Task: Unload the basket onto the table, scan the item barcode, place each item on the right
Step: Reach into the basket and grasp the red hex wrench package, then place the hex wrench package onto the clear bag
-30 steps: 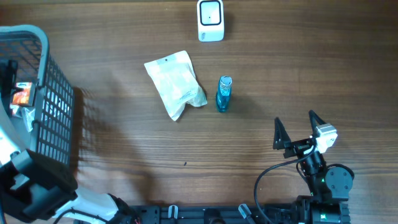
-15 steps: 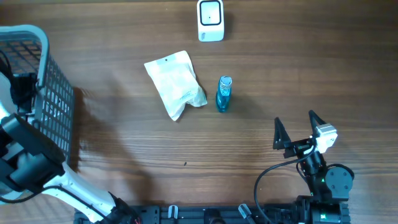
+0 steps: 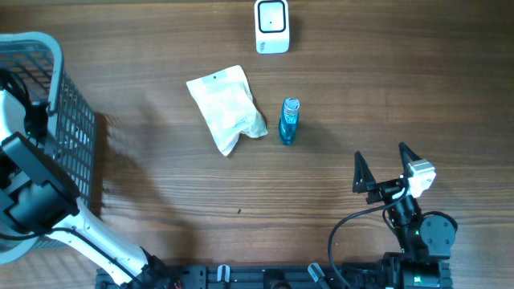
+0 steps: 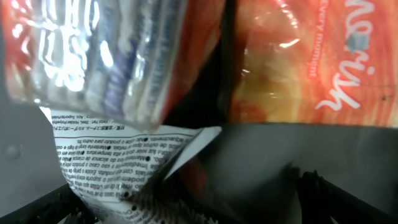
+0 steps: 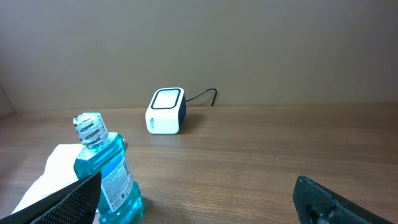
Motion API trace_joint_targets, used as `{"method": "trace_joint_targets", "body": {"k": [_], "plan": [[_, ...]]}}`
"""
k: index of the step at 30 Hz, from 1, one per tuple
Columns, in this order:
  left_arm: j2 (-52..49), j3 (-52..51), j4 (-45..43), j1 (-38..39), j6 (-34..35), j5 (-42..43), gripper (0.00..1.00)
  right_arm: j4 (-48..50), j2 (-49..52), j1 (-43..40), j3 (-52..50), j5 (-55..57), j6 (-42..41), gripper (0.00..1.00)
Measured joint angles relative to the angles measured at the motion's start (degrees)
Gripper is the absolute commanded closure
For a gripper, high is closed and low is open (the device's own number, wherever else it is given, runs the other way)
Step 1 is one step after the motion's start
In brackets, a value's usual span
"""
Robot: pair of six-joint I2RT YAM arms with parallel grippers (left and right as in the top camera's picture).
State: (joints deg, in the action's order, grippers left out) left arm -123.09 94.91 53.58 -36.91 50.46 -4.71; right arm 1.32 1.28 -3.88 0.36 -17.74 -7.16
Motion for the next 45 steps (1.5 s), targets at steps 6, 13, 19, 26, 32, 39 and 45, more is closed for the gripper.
{"method": "trace_joint_targets", "body": {"k": [6, 13, 19, 26, 32, 39, 45], "plan": [[0.07, -0.44, -0.04, -0.24, -0.52, -0.15, 0.67, 0.00, 0.00, 0.00, 0.00, 0.00, 0.02, 0.00], [4.17, -1.46, 0.83, -0.24, -0.39, 1.36, 0.96, 0.00, 0.00, 0.00, 0.00, 0.00, 0.00, 0.00], [24.28, -1.97, -0.35, -0.24, -0.42, 2.54, 0.96, 0.00, 0.00, 0.00, 0.00, 0.00, 0.02, 0.00], [52.11, -1.97, -5.01, 1.03, -0.39, 9.27, 0.96, -0.02, 0.00, 0.00, 0.00, 0.00, 0.00, 0.00], [59.93, -1.75, 1.38, 21.38, -0.09, 18.78, 0.96, 0.00, 0.00, 0.00, 0.00, 0.02, 0.00, 0.00], [36.96, -5.44, 5.75, 47.01, 0.04, 17.16, 0.95, -0.02, 0.00, 0.00, 0.00, 0.00, 0.00, 0.00], [19.10, -6.49, 1.60, 53.59, -0.15, 12.68, 0.44, -0.02, 0.00, 0.00, 0.00, 0.00, 0.00, 0.00]]}}
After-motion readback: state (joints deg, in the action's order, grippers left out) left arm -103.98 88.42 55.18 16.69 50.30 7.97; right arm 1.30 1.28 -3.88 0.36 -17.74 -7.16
